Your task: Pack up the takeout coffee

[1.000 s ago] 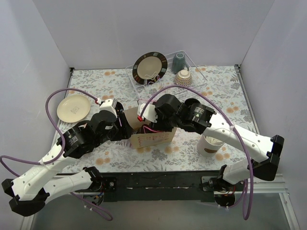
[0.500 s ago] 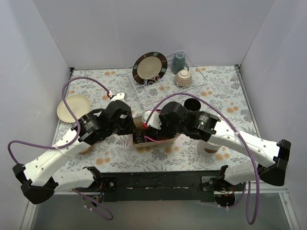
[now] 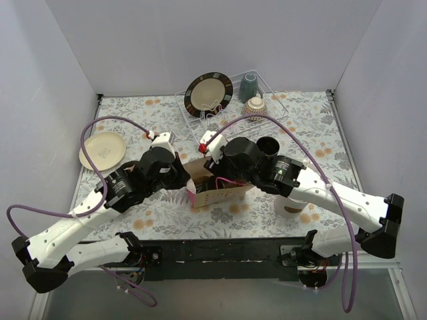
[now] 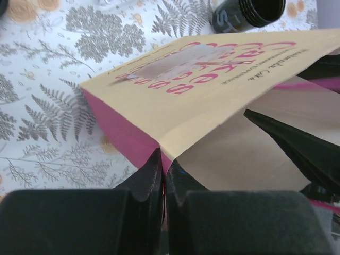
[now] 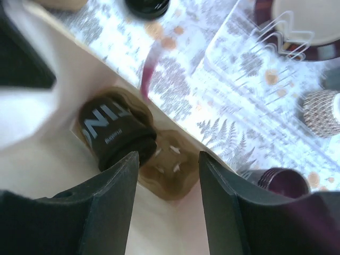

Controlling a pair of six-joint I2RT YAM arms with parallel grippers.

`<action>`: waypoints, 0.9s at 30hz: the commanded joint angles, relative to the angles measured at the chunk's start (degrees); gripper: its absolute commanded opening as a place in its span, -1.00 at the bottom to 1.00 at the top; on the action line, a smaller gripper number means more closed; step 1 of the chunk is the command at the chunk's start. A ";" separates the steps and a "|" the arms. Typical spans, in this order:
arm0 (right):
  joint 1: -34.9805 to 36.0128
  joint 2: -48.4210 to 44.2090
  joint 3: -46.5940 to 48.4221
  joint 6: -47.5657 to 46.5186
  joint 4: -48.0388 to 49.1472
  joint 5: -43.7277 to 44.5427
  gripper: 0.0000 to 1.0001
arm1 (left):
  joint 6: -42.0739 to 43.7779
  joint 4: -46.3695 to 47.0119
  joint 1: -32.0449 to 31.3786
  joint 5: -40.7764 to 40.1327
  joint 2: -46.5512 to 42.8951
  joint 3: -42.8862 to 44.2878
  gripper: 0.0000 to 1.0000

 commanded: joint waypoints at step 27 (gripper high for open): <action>-0.55 1.92 -1.54 24.60 3.05 1.64 0.31 | 1.80 13.72 0.16 2.04 -7.39 -12.20 -1.00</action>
